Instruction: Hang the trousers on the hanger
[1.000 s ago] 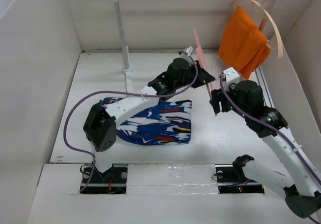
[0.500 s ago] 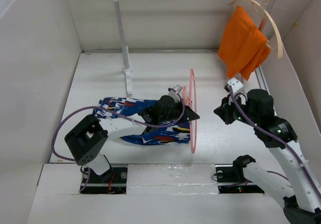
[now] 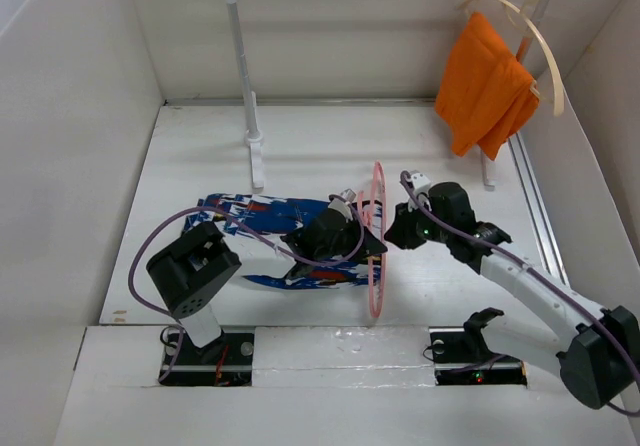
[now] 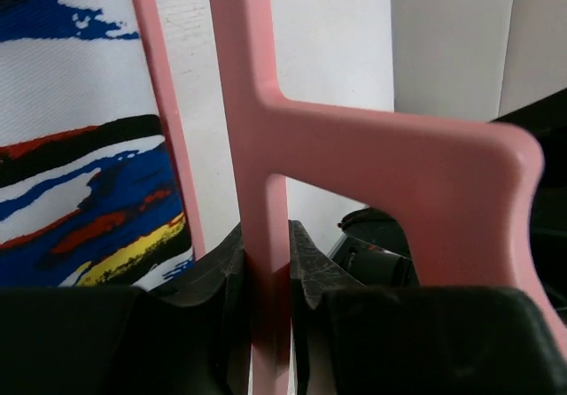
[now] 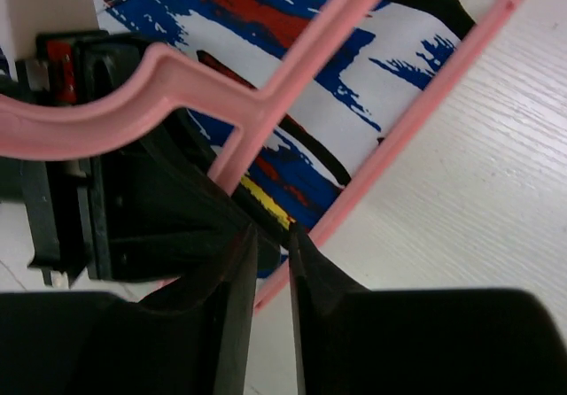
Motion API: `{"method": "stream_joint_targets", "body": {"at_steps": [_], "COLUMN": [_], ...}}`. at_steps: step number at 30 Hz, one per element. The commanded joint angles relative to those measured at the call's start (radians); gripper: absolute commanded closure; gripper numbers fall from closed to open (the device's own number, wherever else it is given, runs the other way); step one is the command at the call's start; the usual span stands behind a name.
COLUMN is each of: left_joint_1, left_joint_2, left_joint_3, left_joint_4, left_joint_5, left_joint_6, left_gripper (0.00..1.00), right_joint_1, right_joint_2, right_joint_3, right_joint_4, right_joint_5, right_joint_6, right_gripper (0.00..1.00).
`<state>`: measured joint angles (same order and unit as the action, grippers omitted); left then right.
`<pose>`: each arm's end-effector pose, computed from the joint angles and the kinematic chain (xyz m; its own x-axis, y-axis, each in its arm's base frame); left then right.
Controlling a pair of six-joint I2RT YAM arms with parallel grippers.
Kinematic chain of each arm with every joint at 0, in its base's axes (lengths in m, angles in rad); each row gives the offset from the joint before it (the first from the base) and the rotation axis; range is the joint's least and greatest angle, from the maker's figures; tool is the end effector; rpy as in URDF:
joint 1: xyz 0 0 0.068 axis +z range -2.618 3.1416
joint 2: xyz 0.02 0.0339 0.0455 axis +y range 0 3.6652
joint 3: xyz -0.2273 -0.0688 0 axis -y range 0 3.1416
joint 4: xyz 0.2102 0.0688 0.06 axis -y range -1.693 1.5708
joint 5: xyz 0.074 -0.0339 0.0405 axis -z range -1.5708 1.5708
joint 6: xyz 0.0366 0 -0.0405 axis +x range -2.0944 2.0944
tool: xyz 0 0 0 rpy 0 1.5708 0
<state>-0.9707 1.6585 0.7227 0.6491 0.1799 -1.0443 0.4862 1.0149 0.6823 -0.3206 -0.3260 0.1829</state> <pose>0.1744 -0.2665 0.1752 -0.8660 -0.2406 -0.4382 0.3187 0.4098 -0.8547 0.1754 0.1060 0.2286 -0.6498 -0.1485 -0.7455 -0.5587 0.7584 0.3358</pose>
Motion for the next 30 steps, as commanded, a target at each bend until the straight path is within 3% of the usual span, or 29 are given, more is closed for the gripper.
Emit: {"method": "stream_joint_targets", "body": {"at_steps": [1,5,10,14,20,24,28,30], "left_joint_1": [-0.010,-0.022,-0.054,-0.054,-0.054,-0.054,-0.054,-0.054], "left_joint_2": [0.017,0.060,0.063,0.044,0.061,0.060,0.055,0.047], "left_joint_3": [-0.026,-0.028,-0.011,-0.020,-0.019,-0.022,-0.012,-0.014], "left_joint_4": [0.093,0.127,0.106,0.072,0.049,0.031,-0.006,-0.029], "left_joint_5": [-0.013,0.003,-0.052,-0.106,-0.111,-0.123,-0.152,-0.166], "left_joint_6": [-0.008,-0.014,-0.028,-0.040,-0.037,-0.034,-0.019,-0.011], "left_gripper": [1.00,1.00,1.00,1.00,1.00,1.00,1.00,1.00], "right_joint_1": [0.038,0.038,0.038,0.029,0.020,0.020,0.020,0.020], "right_joint_2": [0.048,0.152,0.250,0.275,0.407,0.482,0.537,0.550], "right_joint_3": [-0.003,0.005,0.068,0.017,0.037,0.034,-0.001,-0.035], "right_joint_4": [0.189,0.252,0.184,0.244,0.284,0.311,0.444,0.509], "right_joint_5": [0.050,0.082,0.148,0.171,0.156,0.134,0.067,-0.002], "right_joint_6": [0.046,0.061,0.049,0.082,0.075,0.101,0.145,0.173], "right_gripper": [0.72,0.63,0.64,0.65,0.48,0.48,0.49,0.57]}}
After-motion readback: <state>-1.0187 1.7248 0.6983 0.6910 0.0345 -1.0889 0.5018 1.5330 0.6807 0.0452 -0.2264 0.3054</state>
